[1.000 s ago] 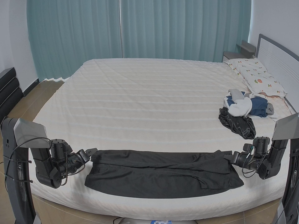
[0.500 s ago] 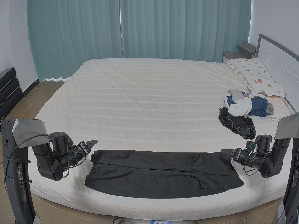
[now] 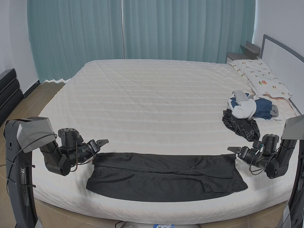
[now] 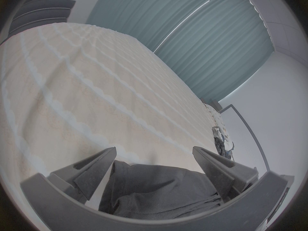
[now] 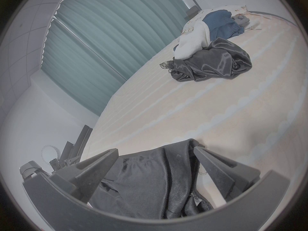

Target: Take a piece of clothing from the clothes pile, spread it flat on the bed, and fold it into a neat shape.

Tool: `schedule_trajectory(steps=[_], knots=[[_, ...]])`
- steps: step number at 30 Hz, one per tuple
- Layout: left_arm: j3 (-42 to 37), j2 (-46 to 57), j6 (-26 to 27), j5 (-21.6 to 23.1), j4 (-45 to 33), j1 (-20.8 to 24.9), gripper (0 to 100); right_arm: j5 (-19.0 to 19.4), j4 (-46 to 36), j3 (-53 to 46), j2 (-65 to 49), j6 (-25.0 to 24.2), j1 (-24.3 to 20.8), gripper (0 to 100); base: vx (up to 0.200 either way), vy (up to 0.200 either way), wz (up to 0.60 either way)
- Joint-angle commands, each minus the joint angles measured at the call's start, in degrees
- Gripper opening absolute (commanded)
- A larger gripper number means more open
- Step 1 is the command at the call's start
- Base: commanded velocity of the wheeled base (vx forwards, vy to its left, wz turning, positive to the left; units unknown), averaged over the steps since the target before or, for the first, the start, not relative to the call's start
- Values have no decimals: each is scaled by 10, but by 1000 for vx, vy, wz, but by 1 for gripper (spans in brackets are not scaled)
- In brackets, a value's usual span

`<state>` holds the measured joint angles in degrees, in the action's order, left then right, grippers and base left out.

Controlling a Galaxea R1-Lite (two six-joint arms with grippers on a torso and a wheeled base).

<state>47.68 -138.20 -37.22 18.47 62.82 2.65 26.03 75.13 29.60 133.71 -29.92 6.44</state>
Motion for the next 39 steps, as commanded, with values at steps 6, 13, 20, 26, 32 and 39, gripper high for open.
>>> schedule_trajectory(steps=[6,13,20,26,32,39], knots=[[1,-21,25,2,-1,1,100,0,-3,2,0,0,8,100,0,0,0],[-1,-23,31,2,0,3,0,0,-8,13,5,0,24,100,0,0,0],[-6,-22,43,-5,6,-16,0,1,-28,29,23,-8,31,100,0,0,0],[-5,-22,40,-7,14,-22,0,2,-55,38,22,-28,24,100,0,0,0],[-9,-23,36,-10,17,-24,0,3,-56,43,24,-30,15,100,0,0,0],[-10,-23,34,-17,17,-26,0,1,-55,45,25,-45,2,100,0,0,0]])
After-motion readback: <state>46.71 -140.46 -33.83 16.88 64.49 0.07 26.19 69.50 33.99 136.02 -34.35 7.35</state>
